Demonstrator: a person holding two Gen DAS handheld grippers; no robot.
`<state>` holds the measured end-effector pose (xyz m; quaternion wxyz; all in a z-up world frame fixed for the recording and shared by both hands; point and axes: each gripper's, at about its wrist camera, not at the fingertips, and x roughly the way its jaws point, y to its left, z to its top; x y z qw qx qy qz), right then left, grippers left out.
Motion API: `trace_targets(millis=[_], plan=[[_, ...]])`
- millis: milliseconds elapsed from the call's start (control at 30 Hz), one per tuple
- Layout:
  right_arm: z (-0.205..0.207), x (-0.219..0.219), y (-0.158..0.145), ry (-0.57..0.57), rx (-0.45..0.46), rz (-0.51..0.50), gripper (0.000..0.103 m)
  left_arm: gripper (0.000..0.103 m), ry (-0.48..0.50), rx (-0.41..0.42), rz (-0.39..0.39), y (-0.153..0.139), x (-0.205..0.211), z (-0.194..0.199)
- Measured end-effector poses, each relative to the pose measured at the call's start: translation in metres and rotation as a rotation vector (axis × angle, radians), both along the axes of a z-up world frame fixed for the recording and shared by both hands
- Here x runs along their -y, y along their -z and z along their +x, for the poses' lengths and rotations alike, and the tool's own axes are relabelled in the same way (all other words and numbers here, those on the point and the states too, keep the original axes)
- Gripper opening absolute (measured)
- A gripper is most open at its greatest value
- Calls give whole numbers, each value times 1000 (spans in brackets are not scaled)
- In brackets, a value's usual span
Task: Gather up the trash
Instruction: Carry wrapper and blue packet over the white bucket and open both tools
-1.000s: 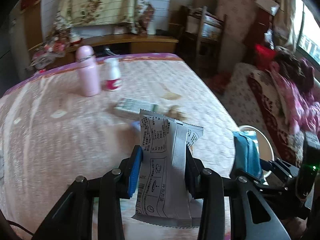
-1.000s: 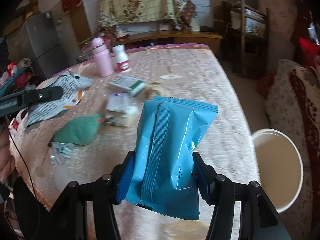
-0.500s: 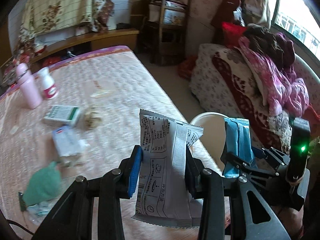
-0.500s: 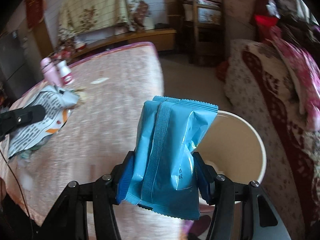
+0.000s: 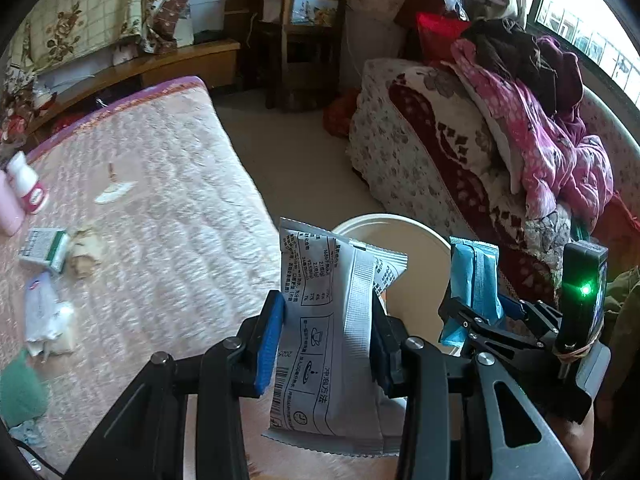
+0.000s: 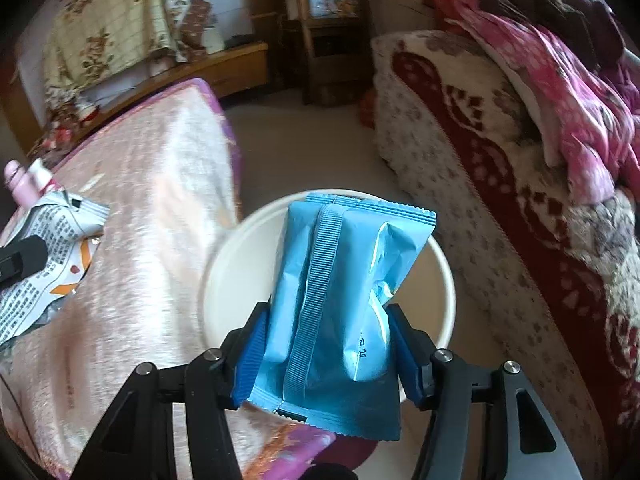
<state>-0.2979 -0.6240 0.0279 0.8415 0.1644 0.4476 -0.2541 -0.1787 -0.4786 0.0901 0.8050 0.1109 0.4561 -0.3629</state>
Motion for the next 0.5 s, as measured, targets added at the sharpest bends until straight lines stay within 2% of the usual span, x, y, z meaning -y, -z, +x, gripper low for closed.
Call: trace_targets(millis=[200,367,433,500], plan=[[-4,22,17,59,-22,34,63,44,14,-4,11,17,27,-2],[-3,28,18,91,-7,40,69,47,21,4,18,24,37,-3],[-2,30,20,104,-7,42,69,53,14,-18,13,27,38,0],[-4,32,20,115,1,58,70,54,6,-43,-2,29,36,4]])
